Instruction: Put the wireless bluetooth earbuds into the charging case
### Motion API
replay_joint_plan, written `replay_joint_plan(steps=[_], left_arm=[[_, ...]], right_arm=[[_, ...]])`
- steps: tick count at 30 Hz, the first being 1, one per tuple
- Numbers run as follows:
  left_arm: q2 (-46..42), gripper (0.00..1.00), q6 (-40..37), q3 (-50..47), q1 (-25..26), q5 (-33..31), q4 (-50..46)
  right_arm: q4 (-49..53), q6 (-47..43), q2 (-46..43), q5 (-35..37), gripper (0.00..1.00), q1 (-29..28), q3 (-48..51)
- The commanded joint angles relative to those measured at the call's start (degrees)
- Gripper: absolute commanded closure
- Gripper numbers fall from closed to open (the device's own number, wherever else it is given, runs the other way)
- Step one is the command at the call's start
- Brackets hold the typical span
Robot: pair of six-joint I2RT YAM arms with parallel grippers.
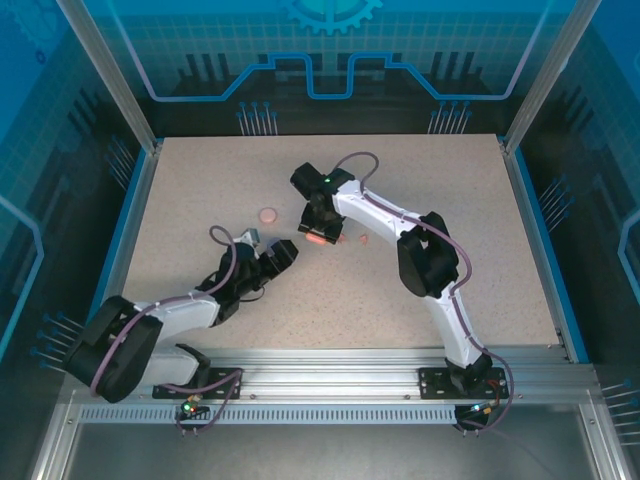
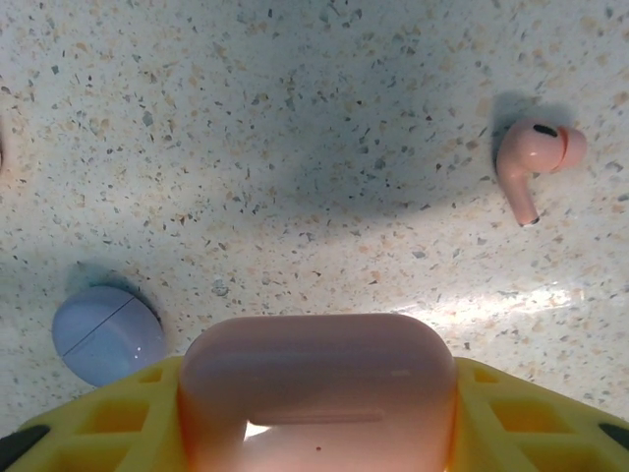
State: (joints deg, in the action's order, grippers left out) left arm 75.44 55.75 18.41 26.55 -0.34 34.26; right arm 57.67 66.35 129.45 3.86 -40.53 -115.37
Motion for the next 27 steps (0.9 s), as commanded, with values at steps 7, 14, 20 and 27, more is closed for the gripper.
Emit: replay_joint_plan(steps=[7,14,20,27], left_arm=[[10.8,0.22,0.8,1.5,3.4,-7.7,18.1],[17.0,0.30,0.9,6.2,4.3,-7.2,20.8],[20.7,0.36,1.6,9.6,4.4,-6.4,21.4],[23.4,0.44,2.3,11.3,4.7,-6.1,22.2]], right_arm=[[-2.0,5.1,0.8,-6.5,0.57,0.9,1.0],[-3.1,5.1,-0.4,-7.4,0.58,1.0,2.7],[-4.8,5.2,-2.0,-8.1,0.59,1.2,5.1],[-6.0,5.3,-3.1,-8.7,0.59,1.4,6.7]])
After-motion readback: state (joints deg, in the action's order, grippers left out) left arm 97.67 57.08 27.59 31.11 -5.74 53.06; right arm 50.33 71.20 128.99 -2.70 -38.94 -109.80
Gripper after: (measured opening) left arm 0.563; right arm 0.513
